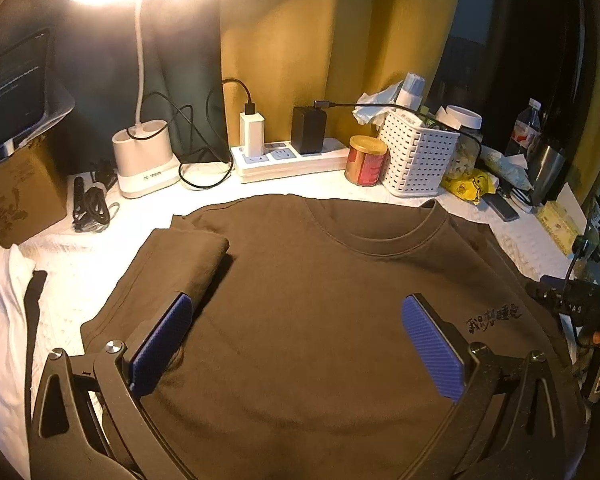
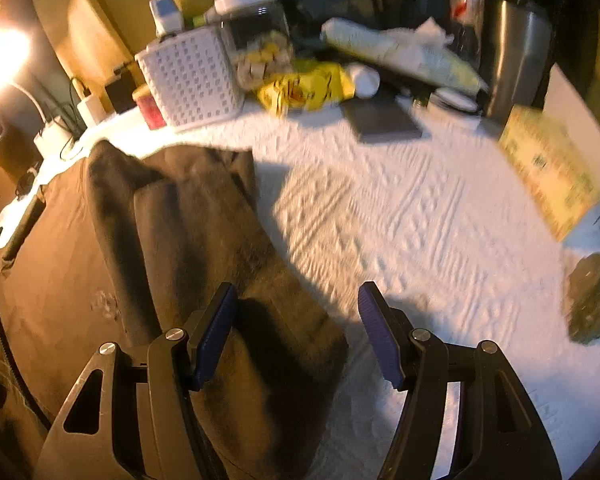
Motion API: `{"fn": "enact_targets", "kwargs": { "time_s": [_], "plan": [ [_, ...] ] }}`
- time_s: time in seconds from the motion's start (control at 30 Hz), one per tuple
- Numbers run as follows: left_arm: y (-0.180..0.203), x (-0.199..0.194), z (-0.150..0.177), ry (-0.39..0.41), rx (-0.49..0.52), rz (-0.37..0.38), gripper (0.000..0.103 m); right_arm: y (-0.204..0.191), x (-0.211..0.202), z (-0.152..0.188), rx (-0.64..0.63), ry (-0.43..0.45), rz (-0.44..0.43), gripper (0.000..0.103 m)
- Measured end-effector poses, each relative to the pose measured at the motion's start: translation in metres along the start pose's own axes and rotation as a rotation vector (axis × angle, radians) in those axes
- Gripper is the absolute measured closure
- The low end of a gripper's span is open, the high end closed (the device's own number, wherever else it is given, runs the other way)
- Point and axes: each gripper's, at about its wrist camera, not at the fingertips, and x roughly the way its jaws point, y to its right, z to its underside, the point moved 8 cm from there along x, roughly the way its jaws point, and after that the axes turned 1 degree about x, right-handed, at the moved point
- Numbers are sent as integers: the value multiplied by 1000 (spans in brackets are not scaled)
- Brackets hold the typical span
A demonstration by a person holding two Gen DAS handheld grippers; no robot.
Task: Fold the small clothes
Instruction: 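Grasp the shirt's side edge with the right gripper and fold it inward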
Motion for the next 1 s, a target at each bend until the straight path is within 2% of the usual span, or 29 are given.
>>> {"fn": "enact_targets", "kwargs": {
  "time_s": [0.13,0.17,0.27,0.33,0.47,0.67,0.83,1.0],
  "plan": [
    [1,7,0,-14,9,4,0,-4,-2,6,-11,4,-8,37],
    [1,7,0,-15,11,9,0,-4,-3,7,-10,13,-10,42],
    [3,8,1,-16,18,21,0,-4,-4,10,-7,25,-14,85],
    [4,6,1,-14,19,30,0,-5,-6,12,-11,20,-28,95],
    [2,-1,0,4,12,39,0,-11,-19,7,-26,53,-23,97],
    [-5,-14,2,28,-1,48,0,-30,-59,-12,-65,170,-40,97],
    [-9,-24,7,43,-7,69,0,-75,-79,-14,-153,217,-136,97],
    [-16,-31,15,45,-13,85,0,-112,-74,1,-243,210,-191,97]
  ]
}}
